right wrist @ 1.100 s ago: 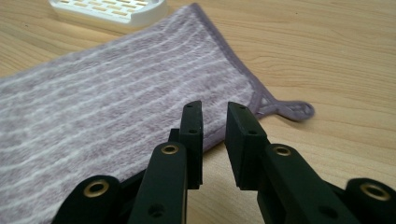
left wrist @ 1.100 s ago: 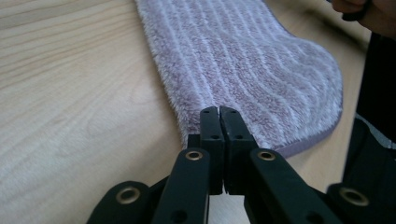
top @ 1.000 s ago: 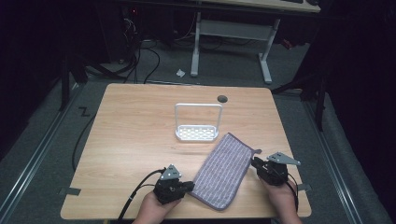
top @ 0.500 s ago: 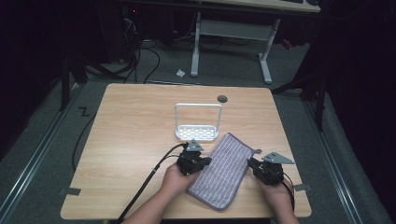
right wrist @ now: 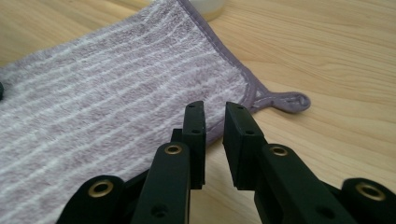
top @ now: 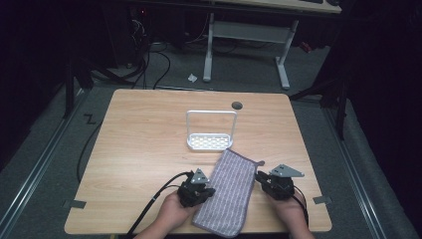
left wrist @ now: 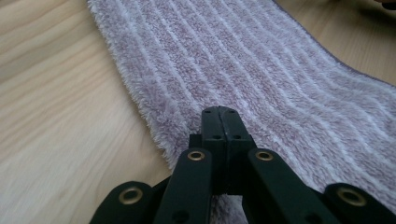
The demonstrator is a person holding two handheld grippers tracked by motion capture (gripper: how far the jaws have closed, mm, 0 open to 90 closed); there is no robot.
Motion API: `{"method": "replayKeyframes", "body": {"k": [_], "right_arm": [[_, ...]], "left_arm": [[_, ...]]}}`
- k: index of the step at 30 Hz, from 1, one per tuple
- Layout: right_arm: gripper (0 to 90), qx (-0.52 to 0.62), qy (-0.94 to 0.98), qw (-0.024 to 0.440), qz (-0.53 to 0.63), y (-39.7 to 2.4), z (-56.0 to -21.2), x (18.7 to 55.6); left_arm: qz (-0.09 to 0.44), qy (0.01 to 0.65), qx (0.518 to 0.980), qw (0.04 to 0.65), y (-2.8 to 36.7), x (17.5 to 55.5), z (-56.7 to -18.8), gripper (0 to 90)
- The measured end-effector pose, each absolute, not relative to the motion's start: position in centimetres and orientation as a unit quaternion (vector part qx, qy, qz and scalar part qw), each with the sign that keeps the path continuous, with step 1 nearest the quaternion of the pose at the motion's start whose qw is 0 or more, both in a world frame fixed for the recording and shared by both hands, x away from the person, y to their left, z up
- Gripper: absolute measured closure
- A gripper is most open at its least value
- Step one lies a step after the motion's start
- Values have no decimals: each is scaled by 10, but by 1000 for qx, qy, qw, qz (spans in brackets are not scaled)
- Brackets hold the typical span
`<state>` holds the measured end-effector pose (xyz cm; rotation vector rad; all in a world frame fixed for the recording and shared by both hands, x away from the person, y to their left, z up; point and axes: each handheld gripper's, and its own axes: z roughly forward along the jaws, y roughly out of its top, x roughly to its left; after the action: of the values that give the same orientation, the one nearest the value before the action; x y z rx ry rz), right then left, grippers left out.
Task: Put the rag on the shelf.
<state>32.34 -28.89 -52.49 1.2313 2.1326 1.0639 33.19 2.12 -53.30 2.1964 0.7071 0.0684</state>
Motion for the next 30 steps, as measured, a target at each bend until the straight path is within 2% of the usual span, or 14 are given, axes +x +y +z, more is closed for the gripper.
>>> {"method": "replayKeyframes", "body": {"k": [2,4,6,12,19,22,24,25,28,30], "right_arm": [[793,431,784,218,390,-275,-524,322],[793,421,791,220,385,-266,-525,322],[803,419,797,217,378,-256,-527,325],[849,417,812,215,347,-237,-533,331],[849,375,833,186,361,-211,-535,328],[840,350,843,186,363,-196,-536,322],[774,335,848,191,364,-191,-534,318],[774,335,848,191,364,-191,-534,318],[733,346,832,207,382,-200,-524,315],[718,349,829,209,383,-203,-523,315]], "left_arm": [[27,292,855,427,35,330,-530,878],[37,304,843,442,35,338,-524,796],[48,304,839,450,28,349,-521,771],[45,303,853,422,16,364,-530,862],[33,291,865,407,41,324,-535,866],[24,298,861,412,60,303,-535,830],[32,311,850,425,69,301,-534,807],[32,311,850,425,69,301,-534,789],[61,364,809,458,80,320,-529,664],[74,373,801,462,80,326,-528,592]]}}
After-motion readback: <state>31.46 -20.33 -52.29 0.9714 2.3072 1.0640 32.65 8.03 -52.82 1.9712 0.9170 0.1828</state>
